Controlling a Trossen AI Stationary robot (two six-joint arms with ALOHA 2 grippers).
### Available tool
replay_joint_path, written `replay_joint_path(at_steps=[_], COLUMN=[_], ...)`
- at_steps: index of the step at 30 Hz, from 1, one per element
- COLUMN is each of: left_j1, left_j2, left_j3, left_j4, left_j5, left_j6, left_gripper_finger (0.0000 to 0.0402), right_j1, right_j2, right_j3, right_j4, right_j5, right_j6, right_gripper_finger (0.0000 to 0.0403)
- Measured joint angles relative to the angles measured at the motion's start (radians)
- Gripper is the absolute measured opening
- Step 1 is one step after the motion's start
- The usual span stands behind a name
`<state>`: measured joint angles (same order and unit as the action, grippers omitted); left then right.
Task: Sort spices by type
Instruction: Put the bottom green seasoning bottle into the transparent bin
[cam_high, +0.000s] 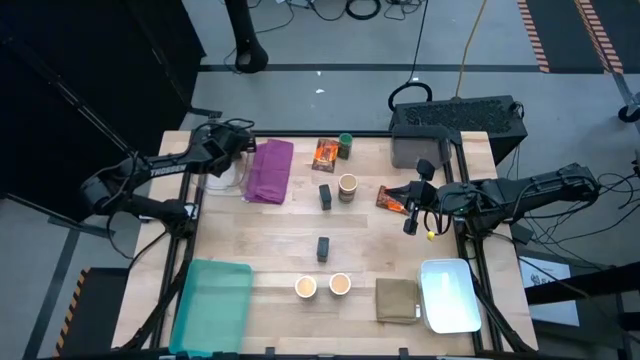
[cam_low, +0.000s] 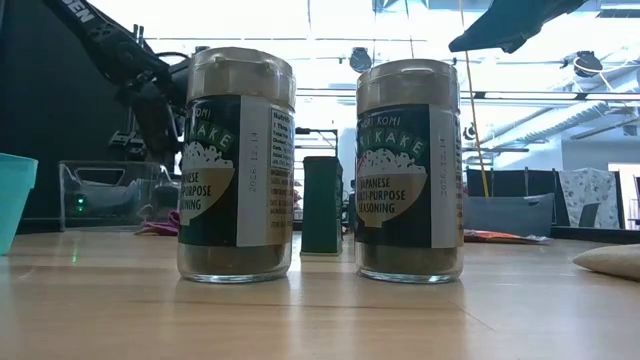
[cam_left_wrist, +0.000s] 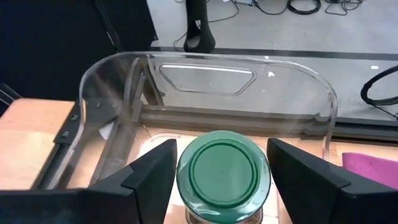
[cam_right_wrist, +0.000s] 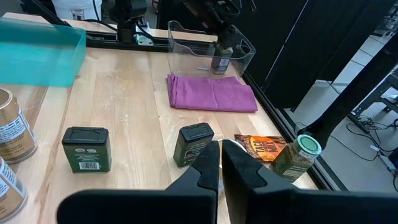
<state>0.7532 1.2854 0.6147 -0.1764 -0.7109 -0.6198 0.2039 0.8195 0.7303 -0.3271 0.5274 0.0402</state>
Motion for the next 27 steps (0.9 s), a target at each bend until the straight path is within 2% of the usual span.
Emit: replay_joint_path(at_steps=[8, 12, 15, 18, 21, 25, 27], left_j1=[-0.003, -0.01, -0.01, -0.005, 0.0, 0.0, 0.0], left_j2=[-0.104, -0.161, -0.18, -0.179, -0.179, -0.165, -0.159], left_j3=[0.044, 0.083, 0.123, 0.148, 0.148, 0.144, 0.144], left_j4=[-0.04, -0.122, -0.246, -0.41, -0.496, -0.5, -0.481], left_j5=[0.031, 0.193, 0.314, 0.38, 0.384, 0.28, 0.266], left_j6=[0.104, 0.138, 0.138, 0.137, 0.136, 0.137, 0.142], left_gripper_finger=[0.0254, 0.0248, 0.0228, 0.0189, 0.0132, 0.0038, 0.0011], right_j1=[0.0, 0.0, 0.0, 0.0, 0.0, 0.0, 0.0], right_j2=[0.0, 0.0, 0.0, 0.0, 0.0, 0.0, 0.0], right_j3=[0.0, 0.0, 0.0, 0.0, 0.0, 0.0, 0.0], right_j4=[0.0, 0.0, 0.0, 0.0, 0.0, 0.008, 0.009], right_j5=[0.0, 0.0, 0.0, 0.0, 0.0, 0.0, 0.0], right_j6=[0.0, 0.0, -0.001, -0.001, -0.001, -0.007, -0.008], right_gripper_finger=[0.0, 0.0, 0.0, 0.0, 0.0, 0.0, 0.0])
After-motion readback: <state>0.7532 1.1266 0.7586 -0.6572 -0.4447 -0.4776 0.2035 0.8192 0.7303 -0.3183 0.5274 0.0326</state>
